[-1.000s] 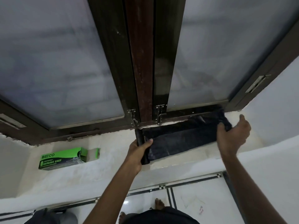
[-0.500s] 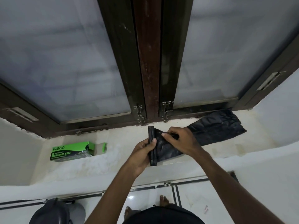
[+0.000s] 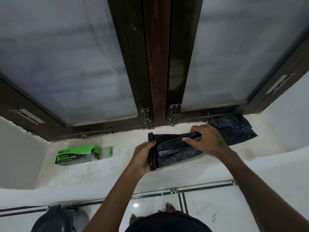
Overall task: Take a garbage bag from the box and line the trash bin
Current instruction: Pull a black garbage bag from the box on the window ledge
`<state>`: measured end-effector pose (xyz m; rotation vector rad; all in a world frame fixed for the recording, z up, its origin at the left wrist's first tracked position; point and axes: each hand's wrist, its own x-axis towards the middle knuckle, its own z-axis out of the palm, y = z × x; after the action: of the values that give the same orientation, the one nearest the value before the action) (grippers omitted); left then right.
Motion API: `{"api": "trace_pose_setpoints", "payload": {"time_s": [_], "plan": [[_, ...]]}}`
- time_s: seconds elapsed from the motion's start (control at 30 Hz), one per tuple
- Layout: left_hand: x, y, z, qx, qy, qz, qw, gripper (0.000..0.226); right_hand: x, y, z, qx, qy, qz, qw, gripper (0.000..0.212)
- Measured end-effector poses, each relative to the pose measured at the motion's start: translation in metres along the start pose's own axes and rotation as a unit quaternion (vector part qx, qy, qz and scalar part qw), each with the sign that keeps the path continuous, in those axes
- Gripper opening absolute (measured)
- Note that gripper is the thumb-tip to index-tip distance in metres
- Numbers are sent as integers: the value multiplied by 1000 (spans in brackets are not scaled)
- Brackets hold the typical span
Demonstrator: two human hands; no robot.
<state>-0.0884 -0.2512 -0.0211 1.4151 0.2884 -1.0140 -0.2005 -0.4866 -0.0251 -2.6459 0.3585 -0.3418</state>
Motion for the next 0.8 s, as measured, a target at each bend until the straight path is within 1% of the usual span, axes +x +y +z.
{"api": "trace_pose_setpoints", "payload": {"time_s": [0.13,0.2,0.23,0.3,0.37,0.43,0.5,0.53,0.6,0.63,0.73,0.8], "plan": [[-7,4,0,-44,-37,-33,998,32,0,4,-7,-23,8,0,1000,40],[-9,6,1,-73,-48,-43,995,37,1,3,-7,-36,0,8,999,37],[-8,6,3,-65,-52,-43,996,39,1,2,-7,-41,-7,13,999,36],[-7,5,4,-32,-46,-26,998,41,1,-2,-10,-48,-8,9,999,35],[-3,2,3,-9,-22,15,1000,44,0,-8,-18,-46,12,-6,999,33],[-1,2,-1,-2,-3,36,999,38,-2,-8,-25,-42,30,-4,999,31],[-3,3,-6,-18,-11,31,999,28,-3,-4,-28,-51,28,-2,998,36],[-3,4,-7,-28,-22,28,999,26,-3,0,-28,-58,24,-5,998,41],[-4,4,-8,-23,-38,36,998,26,-3,7,-25,-68,7,-3,998,47],[-5,3,-8,-13,-40,42,998,26,-2,9,-24,-78,-13,-1,997,51],[-6,2,-6,18,-28,62,998,25,1,9,-21,-106,-109,-12,988,65],[-6,2,-4,38,-22,74,996,23,6,-3,-20,-79,-130,-16,988,66]]}}
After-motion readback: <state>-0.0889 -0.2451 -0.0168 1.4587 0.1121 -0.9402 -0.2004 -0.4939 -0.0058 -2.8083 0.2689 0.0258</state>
